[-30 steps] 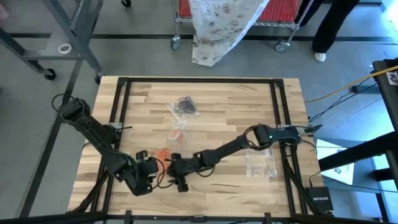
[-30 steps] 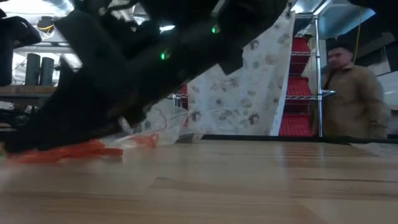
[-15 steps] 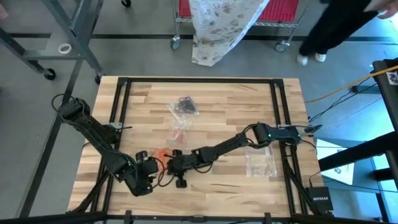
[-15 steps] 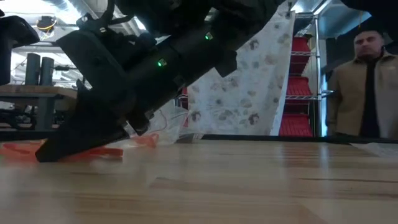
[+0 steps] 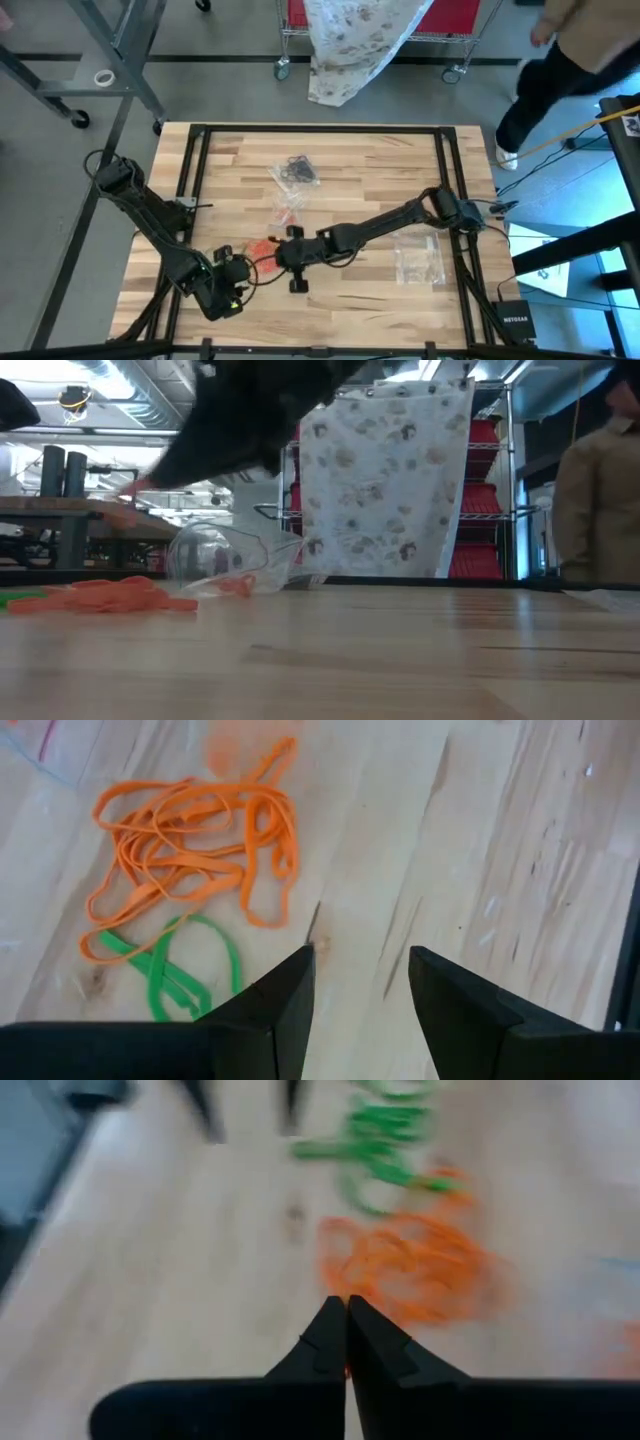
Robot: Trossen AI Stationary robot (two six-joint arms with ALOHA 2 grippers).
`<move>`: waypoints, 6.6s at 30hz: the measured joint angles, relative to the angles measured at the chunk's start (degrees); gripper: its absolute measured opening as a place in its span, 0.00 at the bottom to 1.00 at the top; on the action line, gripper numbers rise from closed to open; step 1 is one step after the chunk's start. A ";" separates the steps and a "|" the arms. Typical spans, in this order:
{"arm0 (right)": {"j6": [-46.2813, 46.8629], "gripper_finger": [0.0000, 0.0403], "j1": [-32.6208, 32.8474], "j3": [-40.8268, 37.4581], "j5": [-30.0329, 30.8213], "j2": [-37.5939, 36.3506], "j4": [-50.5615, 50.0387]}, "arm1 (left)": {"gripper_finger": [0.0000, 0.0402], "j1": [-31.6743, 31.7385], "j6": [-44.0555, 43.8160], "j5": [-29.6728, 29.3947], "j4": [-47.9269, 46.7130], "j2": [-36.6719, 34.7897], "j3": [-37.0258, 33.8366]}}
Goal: Sort rubber bands
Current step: Put the orange rubber band into the transparent zip bag
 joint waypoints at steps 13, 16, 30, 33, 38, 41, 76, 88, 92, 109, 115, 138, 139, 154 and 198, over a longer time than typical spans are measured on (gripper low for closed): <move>4.66 0.00 -2.66 0.00 13.06 -0.02 -8.74 | 0.39 -0.87 -0.54 -4.59 0.39 0.00 0.00; 5.71 0.00 -3.85 -0.02 13.78 1.07 -7.60 | 0.39 -0.87 -0.50 -5.26 0.43 0.00 0.00; 13.54 0.01 -7.85 -0.02 15.80 3.08 -7.06 | 0.39 -0.83 0.40 -6.91 1.87 0.00 0.00; 16.07 0.03 -8.37 -0.02 15.59 3.08 -7.13 | 0.39 -0.83 0.93 -7.24 2.41 0.00 0.00; 16.73 0.17 -8.34 -0.02 18.46 3.08 -7.20 | 0.39 -0.83 1.85 -7.27 3.87 0.00 0.00; 16.72 0.29 -8.32 -0.02 19.21 3.08 -7.22 | 0.39 -0.83 2.44 -7.26 4.35 0.00 0.00; 8.83 0.28 -0.51 0.02 4.23 8.68 1.38 | 0.39 -0.39 2.50 -7.13 4.35 0.00 0.00; 9.88 0.01 -0.72 0.12 7.09 8.02 -4.29 | 0.39 -0.39 1.63 -7.04 4.61 0.00 0.00; 9.93 0.01 -0.80 -0.11 8.12 5.21 -9.67 | 0.39 -0.39 1.04 -7.04 4.61 -0.02 0.00; 16.43 0.00 -5.12 -0.55 18.62 -0.19 -17.17 | 0.39 -0.35 1.56 -6.80 4.75 -0.02 0.00; 18.28 0.00 -6.45 -1.01 19.72 -0.05 -11.54 | 0.39 -0.35 1.61 -6.82 4.79 -0.02 0.00; 18.63 0.30 -7.58 -0.98 24.50 3.07 -5.36 | 0.39 -0.29 2.37 -6.83 4.96 -0.02 0.00; 17.80 0.34 -7.58 -0.98 23.85 2.98 -5.85 | 0.39 -0.28 2.37 -6.83 4.93 -0.02 0.00; 15.80 0.48 -1.81 -0.95 17.68 -1.44 -14.87 | 0.39 0.16 0.84 -6.61 4.76 -0.02 0.00; 13.20 0.49 1.14 -0.94 14.71 0.34 -3.97 | 0.27 -4.96 4.00 -13.51 -2.55 -5.77 -0.36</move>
